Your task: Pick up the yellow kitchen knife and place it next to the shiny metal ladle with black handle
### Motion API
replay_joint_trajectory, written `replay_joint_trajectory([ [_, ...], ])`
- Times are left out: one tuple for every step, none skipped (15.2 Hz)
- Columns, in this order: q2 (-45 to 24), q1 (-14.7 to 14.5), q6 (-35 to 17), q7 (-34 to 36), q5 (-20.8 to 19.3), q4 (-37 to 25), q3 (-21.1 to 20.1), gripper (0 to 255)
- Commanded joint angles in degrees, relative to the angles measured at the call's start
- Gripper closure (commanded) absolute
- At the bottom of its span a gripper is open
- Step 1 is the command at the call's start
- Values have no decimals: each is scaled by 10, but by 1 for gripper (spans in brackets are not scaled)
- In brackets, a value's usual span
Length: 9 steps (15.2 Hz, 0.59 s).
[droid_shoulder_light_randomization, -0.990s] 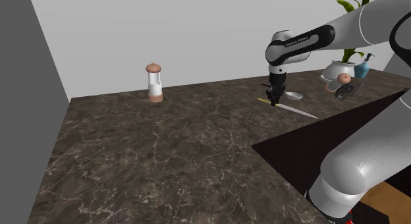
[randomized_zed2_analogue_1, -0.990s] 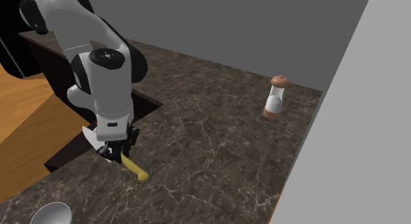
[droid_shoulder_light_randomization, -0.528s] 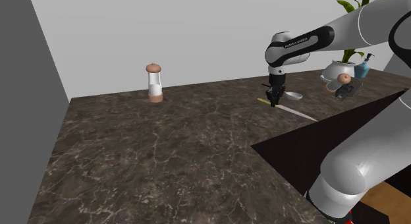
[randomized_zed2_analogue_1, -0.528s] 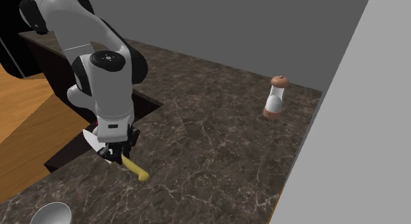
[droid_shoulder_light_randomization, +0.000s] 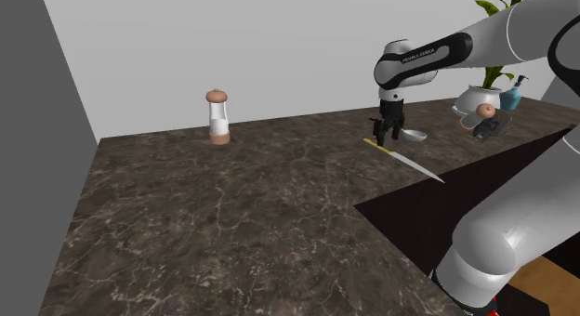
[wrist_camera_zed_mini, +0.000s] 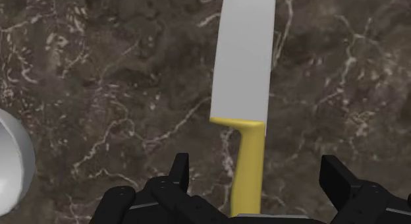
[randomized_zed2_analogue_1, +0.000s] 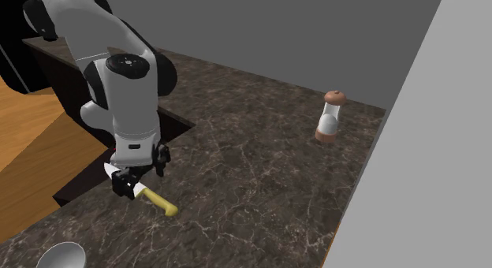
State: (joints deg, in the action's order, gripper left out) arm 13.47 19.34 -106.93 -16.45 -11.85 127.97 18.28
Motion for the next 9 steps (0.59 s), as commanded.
replay_joint_trajectory([
  [7,-3,38,1,3,-31,-6,0],
  [7,-4,53,0,4,-45,-7,0],
  [7,-4,53,0,4,-45,-7,0],
  [7,-4,53,0,4,-45,-7,0],
  [7,-4,53,0,4,-45,-7,0],
  [7,-4,53,0,4,-45,-7,0],
  [7,-4,53,0,4,-45,-7,0],
  [7,-4,53,0,4,-45,-7,0],
  [7,-4,53,0,4,-45,-7,0],
])
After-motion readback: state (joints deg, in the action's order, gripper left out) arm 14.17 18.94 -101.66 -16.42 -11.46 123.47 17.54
